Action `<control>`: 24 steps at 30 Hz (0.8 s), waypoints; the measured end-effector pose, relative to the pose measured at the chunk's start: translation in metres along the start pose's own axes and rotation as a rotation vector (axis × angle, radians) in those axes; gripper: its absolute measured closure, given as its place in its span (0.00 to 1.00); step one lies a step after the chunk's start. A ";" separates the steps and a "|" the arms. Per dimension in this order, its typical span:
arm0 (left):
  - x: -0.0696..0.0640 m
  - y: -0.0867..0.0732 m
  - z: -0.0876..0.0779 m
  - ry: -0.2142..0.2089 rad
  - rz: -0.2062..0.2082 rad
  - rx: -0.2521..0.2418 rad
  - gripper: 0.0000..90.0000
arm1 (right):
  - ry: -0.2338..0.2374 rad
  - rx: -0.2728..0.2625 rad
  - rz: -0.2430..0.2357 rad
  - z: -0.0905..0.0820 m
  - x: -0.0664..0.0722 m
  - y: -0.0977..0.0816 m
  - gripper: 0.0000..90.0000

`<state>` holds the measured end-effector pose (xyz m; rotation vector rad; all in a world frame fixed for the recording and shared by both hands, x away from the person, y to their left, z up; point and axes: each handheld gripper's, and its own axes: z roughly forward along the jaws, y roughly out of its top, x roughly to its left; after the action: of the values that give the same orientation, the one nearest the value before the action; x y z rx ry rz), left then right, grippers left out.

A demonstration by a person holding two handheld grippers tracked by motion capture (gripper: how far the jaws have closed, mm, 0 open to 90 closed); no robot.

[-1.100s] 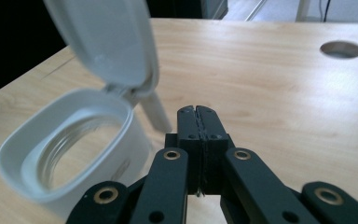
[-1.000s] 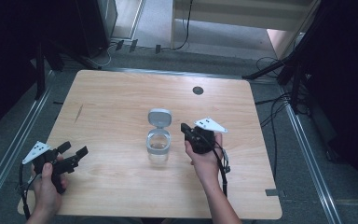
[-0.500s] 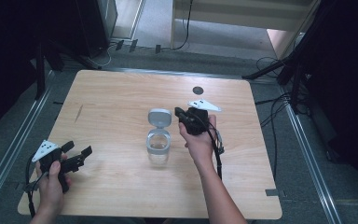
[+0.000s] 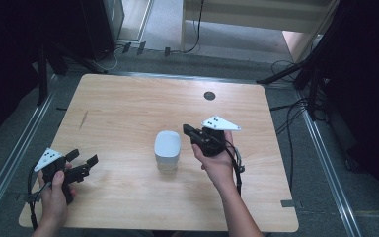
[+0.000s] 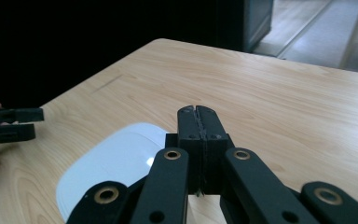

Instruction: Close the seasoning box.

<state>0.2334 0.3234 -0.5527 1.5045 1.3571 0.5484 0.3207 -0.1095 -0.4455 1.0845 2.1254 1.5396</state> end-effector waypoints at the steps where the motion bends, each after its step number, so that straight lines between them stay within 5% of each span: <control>1: -0.001 0.000 0.000 0.000 -0.003 0.001 0.16 | -0.011 0.003 -0.003 -0.003 -0.002 -0.003 1.00; 6: 0.000 0.000 0.001 0.001 -0.008 -0.001 0.16 | -0.062 0.002 0.011 -0.016 -0.014 -0.021 0.92; 11: 0.001 0.000 0.000 -0.008 -0.016 -0.005 0.16 | -0.125 -0.014 0.037 -0.033 -0.031 -0.038 0.47; 12: 0.001 0.000 0.000 -0.008 -0.016 -0.004 0.16 | -0.125 -0.014 0.037 -0.033 -0.031 -0.038 0.47; 13: 0.001 0.000 0.000 -0.007 -0.016 -0.005 0.16 | -0.151 -0.005 0.066 -0.039 -0.039 -0.045 0.29; 15: 0.001 0.000 0.000 -0.008 -0.015 -0.004 0.16 | -0.176 0.005 0.078 -0.045 -0.046 -0.051 0.17; 24: 0.000 0.000 0.000 -0.002 -0.008 -0.001 0.16 | -0.261 0.038 0.117 -0.079 -0.073 -0.083 0.14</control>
<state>0.2337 0.3236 -0.5529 1.4976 1.3607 0.5417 0.2867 -0.2276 -0.5039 1.3628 1.9525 1.3262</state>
